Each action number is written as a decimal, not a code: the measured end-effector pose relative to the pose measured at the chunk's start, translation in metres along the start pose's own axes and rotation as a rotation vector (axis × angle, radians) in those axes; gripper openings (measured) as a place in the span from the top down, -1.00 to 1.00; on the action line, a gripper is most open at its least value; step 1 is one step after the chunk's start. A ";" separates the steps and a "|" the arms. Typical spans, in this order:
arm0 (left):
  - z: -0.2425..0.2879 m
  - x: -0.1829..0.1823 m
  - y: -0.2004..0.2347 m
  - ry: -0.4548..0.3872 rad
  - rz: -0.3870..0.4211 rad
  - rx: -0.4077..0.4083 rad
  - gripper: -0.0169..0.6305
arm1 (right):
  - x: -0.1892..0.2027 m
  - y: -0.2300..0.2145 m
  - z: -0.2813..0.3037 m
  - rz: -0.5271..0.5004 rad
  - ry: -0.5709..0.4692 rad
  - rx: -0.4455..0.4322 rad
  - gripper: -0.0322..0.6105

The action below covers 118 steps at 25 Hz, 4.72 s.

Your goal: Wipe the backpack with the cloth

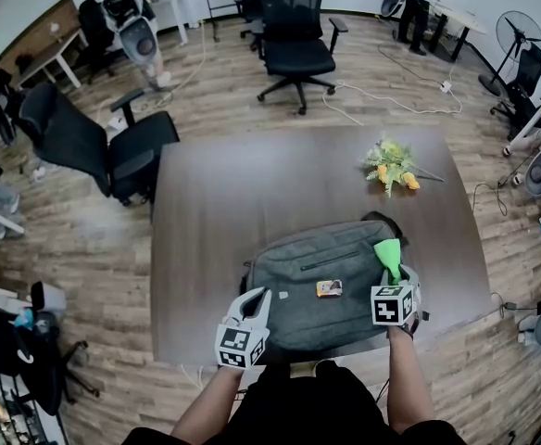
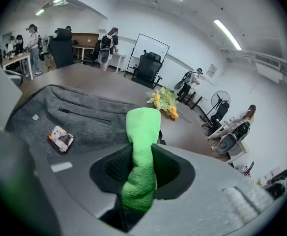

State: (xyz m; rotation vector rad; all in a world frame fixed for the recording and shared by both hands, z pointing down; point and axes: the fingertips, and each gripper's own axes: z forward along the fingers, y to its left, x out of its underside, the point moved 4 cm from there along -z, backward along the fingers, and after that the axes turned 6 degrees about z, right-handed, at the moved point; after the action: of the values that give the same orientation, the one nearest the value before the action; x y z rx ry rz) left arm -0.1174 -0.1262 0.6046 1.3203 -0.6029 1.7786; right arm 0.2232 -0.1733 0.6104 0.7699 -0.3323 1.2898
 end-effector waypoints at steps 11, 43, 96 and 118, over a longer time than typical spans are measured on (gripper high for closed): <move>-0.017 0.004 0.012 0.001 -0.017 -0.019 0.89 | -0.010 0.021 -0.020 0.034 -0.054 -0.070 0.57; -0.065 0.036 0.017 0.062 -0.031 -0.086 0.89 | 0.032 0.285 -0.086 0.128 0.116 -0.813 0.56; -0.020 0.015 -0.024 0.049 0.036 0.003 0.89 | 0.057 0.045 -0.031 -0.135 0.092 -0.070 0.56; -0.026 0.002 -0.030 0.002 0.014 -0.001 0.89 | 0.032 0.001 -0.064 -0.110 -0.113 0.064 0.56</move>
State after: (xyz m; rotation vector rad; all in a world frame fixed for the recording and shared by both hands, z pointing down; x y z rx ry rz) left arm -0.1073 -0.0890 0.5950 1.3159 -0.6134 1.7907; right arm 0.2185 -0.1061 0.5849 0.9061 -0.3360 1.1605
